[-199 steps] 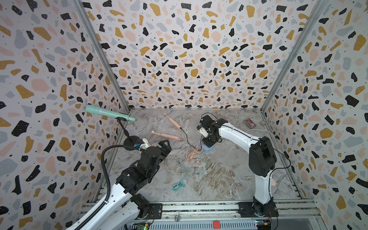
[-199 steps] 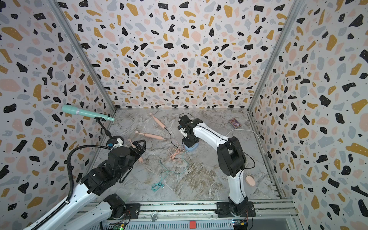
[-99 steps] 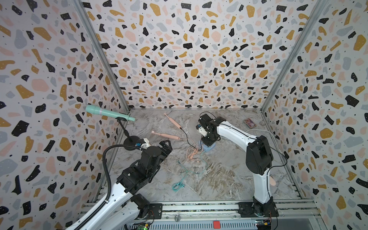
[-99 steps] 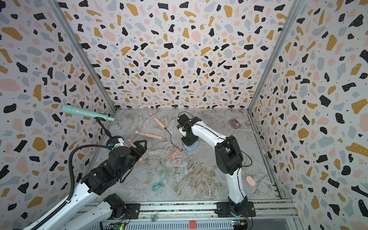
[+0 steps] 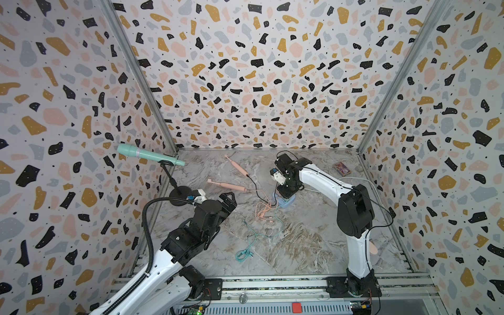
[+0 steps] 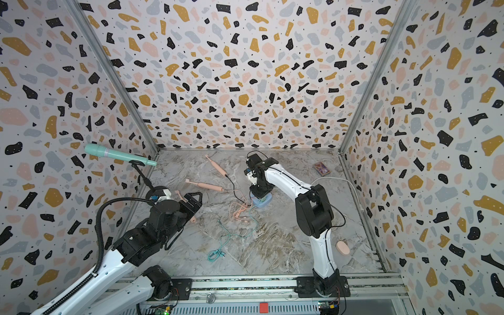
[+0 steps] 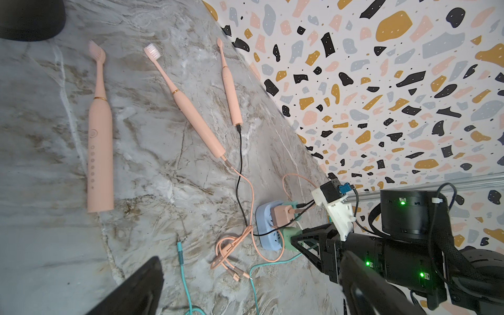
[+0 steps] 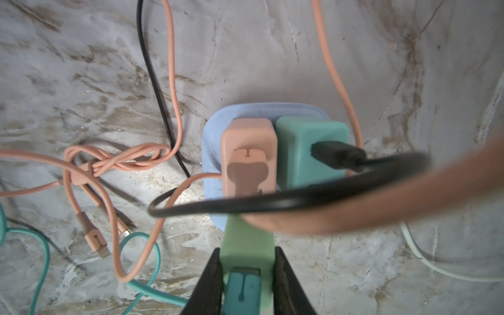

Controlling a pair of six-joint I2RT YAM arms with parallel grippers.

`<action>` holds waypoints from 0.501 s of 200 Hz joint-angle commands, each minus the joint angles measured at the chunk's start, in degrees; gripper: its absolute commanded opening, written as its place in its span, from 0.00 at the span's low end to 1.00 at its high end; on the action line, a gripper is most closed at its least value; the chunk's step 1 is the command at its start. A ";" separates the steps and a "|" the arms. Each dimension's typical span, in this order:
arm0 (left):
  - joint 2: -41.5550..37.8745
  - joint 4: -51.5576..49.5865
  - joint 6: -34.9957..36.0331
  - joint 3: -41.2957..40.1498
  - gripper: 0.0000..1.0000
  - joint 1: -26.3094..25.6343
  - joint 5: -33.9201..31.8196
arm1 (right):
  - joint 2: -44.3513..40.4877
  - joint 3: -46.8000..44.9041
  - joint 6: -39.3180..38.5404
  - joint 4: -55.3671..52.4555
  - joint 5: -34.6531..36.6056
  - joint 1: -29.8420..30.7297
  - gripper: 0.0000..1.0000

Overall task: Charge the electric toothbrush
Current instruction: Insert the plug into the socket.

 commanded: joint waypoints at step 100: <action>0.65 0.70 1.20 2.03 1.00 0.41 0.13 | 3.16 -5.81 2.19 1.61 5.04 -0.74 0.00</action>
